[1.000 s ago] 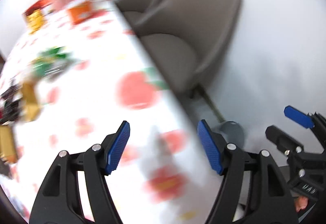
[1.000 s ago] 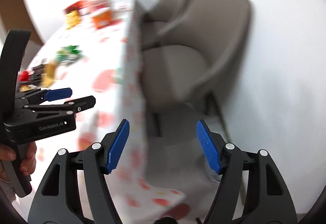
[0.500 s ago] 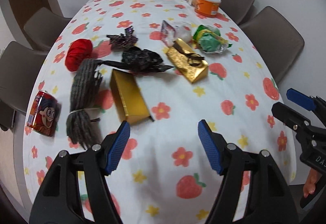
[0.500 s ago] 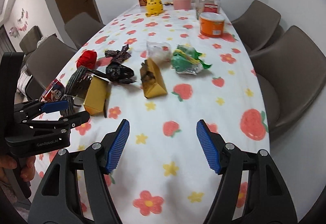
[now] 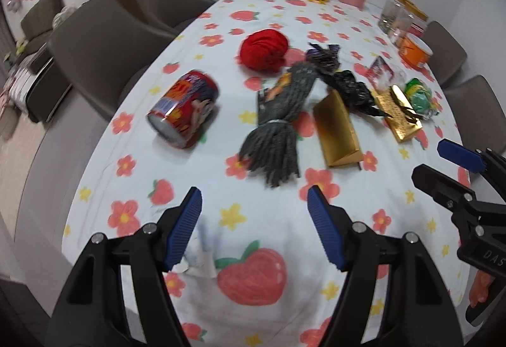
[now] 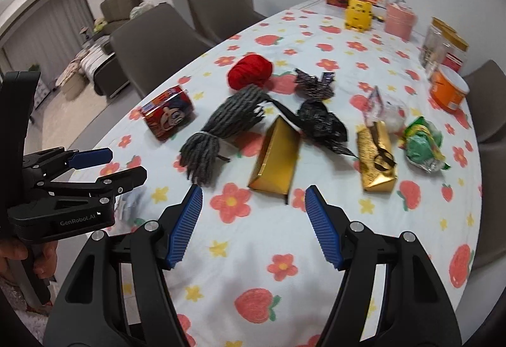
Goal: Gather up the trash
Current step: 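Swing both tools back over the table toward the clear plastic tray, then grasp the clear plastic tray with the left tool while the right tool grasps the grey mop bundle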
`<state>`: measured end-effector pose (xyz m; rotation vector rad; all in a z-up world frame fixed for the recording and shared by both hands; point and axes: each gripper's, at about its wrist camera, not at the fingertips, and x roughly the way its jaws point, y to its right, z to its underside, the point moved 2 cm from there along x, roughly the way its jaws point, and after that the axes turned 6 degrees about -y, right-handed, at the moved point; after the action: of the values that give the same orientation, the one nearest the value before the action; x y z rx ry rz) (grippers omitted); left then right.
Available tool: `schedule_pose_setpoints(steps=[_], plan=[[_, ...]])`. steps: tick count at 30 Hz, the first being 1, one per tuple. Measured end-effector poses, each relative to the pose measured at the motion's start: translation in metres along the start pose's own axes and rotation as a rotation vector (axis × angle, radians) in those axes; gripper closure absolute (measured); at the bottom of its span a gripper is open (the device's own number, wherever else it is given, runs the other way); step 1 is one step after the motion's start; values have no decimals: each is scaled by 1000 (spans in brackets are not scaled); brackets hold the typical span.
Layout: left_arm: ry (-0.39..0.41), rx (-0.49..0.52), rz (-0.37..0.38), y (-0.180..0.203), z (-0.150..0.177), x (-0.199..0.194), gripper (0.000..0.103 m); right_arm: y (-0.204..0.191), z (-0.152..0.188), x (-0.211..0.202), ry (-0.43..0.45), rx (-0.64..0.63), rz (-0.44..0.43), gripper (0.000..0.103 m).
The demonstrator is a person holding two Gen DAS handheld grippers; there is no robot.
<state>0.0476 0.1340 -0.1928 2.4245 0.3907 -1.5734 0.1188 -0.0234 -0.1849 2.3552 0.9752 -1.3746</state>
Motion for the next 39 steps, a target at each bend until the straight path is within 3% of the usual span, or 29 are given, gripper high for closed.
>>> schedule_pose_setpoints(steps=[4, 9, 20, 23, 26, 28, 30, 31, 39], plan=[[-25, -115, -55, -35, 26, -4, 34, -28, -6, 12, -16, -83, -65, 37], [-40, -186, -80, -54, 48, 2, 34, -49, -9, 33, -41, -139, -101, 37], [-83, -158, -70, -56, 49, 47, 36, -57, -29, 101, -82, -111, -37, 37], [-102, -140, -63, -59, 49, 60, 50, -55, -34, 118, -98, -87, -25, 39], [-88, -100, -76, -59, 48, 66, 55, -54, -36, 134, -132, -79, -25, 60], [-77, -69, -78, -56, 46, 65, 60, -53, -37, 141, -153, -70, -42, 81], [-60, -54, -59, -56, 42, 62, 75, -54, -36, 139, -145, -77, -41, 86], [-61, -50, -38, -56, 41, 60, 89, -55, -36, 137, -140, -79, -44, 88], [-45, -22, 2, -55, 32, 51, 89, -64, -32, 111, -104, -124, -35, 90]])
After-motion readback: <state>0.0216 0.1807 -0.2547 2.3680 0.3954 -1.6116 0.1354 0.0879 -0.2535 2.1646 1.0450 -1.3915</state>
